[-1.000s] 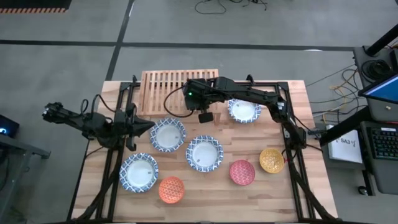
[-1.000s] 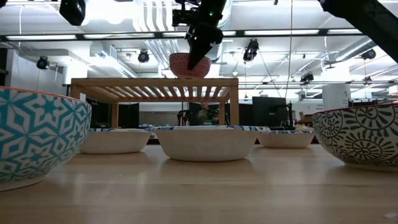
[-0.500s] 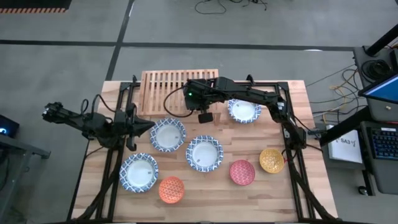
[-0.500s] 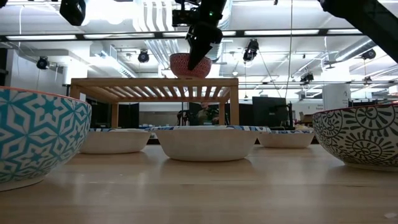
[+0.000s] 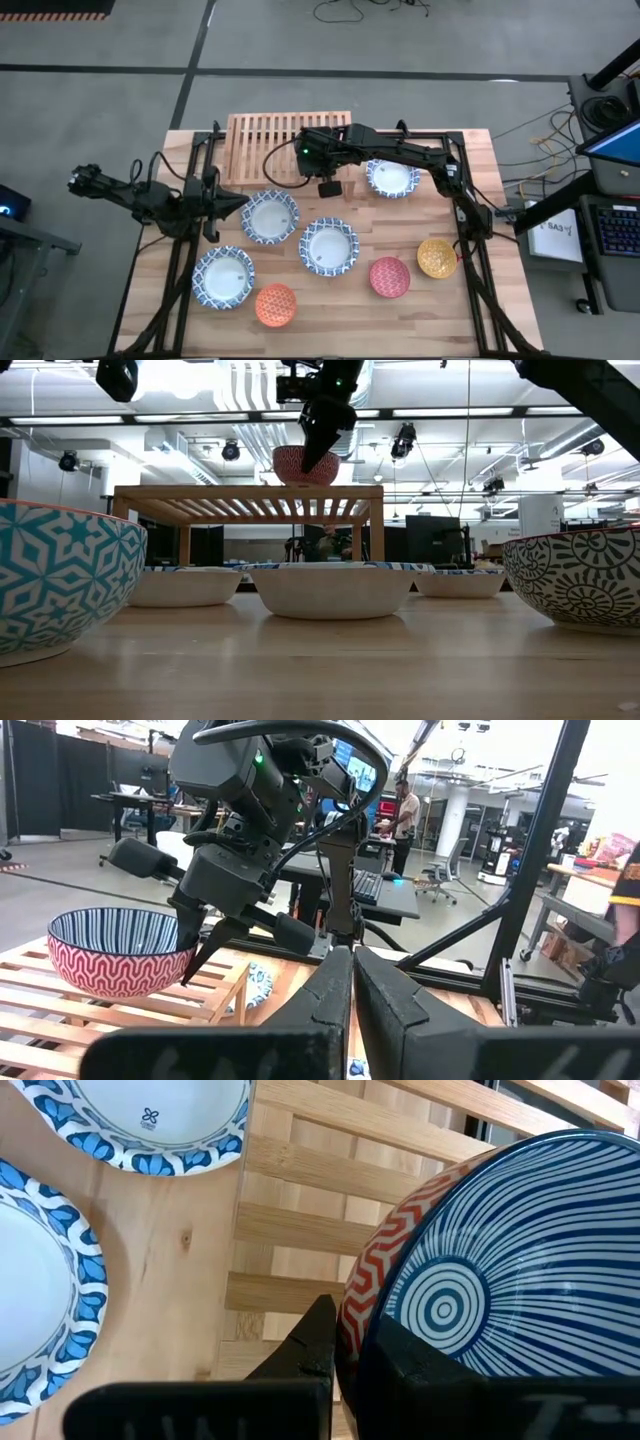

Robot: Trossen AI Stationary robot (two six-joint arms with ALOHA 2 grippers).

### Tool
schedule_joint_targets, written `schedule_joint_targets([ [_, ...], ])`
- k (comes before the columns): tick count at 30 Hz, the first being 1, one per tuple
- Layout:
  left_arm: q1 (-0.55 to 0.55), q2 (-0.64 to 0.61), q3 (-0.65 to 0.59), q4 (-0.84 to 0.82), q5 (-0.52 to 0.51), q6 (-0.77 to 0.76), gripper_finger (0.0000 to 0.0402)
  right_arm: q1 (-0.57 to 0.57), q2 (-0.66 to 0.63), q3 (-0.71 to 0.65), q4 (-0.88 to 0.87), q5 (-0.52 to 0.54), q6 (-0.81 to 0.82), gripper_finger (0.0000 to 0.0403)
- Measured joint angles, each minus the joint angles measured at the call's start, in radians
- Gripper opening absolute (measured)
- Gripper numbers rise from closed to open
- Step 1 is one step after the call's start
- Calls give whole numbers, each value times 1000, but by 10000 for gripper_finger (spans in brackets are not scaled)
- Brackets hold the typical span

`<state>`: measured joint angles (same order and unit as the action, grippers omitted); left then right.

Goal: Place and stack bowls onto a shelf
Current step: Put the blue pattern bowl on the shelf, then put the white pattern bowl on the shelf

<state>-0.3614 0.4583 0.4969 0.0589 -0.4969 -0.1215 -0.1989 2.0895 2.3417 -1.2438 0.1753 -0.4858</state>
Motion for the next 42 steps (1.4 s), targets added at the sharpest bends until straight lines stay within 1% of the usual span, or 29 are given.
schedule_joint_targets([
  [20, 0, 0, 0, 0, 0, 0, 0, 0, 3, -6, 4, 0, -3, 16],
  [22, 0, 0, 0, 0, 0, 0, 0, 0, 3, -8, 9, 1, 14, 26],
  [25, 0, 0, 0, 0, 0, 0, 0, -1, 3, -8, 21, 3, 39, 52],
  [31, 0, 0, 0, 0, 0, 0, 0, -1, 3, -8, 52, 5, 48, 97],
  [37, 0, 1, 0, 0, 0, 7, 0, 2, -1, -8, 53, 5, 81, 104],
  [42, 0, 1, 0, 0, 0, 12, 0, 7, -30, -5, 53, 4, 110, 104],
])
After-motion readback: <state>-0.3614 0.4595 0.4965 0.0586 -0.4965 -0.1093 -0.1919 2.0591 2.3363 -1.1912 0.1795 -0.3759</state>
